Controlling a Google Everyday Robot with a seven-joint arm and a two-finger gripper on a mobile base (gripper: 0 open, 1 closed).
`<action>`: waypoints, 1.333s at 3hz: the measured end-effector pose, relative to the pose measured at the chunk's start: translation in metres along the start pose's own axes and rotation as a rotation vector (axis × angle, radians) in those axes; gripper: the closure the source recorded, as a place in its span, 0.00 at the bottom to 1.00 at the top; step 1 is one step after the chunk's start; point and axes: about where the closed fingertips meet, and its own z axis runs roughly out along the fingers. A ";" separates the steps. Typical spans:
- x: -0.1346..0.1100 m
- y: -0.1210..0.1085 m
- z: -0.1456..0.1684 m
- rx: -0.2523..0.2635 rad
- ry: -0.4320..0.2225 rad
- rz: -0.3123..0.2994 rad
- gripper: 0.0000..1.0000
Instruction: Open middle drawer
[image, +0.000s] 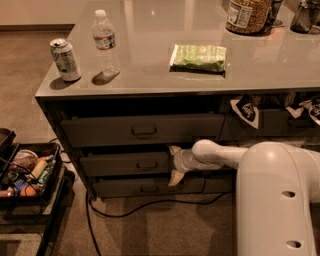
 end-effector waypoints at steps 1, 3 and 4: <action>0.000 0.000 0.000 0.000 0.000 0.000 0.00; 0.000 0.000 0.000 0.000 0.000 0.000 0.37; 0.000 0.000 0.000 0.000 0.000 0.000 0.58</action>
Offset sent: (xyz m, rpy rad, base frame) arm 0.0000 0.0000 0.0000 0.0000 0.0000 0.0000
